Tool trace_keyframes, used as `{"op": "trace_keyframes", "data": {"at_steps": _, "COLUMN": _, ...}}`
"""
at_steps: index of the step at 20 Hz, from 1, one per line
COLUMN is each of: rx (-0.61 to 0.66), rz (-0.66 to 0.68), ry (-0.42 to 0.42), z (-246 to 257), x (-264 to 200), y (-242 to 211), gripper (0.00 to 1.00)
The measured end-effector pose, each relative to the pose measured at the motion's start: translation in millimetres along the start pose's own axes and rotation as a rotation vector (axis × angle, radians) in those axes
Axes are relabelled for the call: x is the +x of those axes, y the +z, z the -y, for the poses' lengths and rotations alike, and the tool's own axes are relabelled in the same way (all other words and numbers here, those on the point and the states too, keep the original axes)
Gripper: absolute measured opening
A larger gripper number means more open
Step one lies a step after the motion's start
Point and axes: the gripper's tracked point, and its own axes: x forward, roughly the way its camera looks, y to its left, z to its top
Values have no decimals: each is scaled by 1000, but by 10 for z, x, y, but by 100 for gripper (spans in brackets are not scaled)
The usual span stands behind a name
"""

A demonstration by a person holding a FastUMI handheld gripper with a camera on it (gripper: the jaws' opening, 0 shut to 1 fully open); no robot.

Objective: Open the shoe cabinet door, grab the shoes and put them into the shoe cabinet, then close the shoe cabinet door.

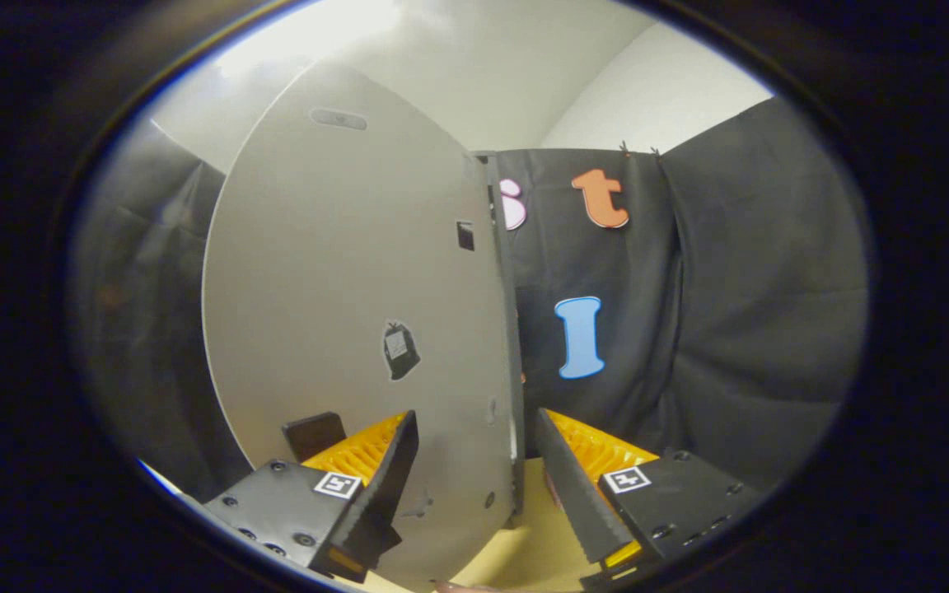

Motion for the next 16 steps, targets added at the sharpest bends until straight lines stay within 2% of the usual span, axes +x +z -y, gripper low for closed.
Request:
{"op": "trace_keyframes", "data": {"at_steps": 5, "rx": 11, "rz": -2, "ry": 27, "z": -490, "x": 299, "y": -92, "gripper": 92}}
{"op": "trace_keyframes", "data": {"at_steps": 16, "rx": 30, "rz": -50, "ry": 183, "z": -1208, "x": 885, "y": -250, "gripper": 92}}
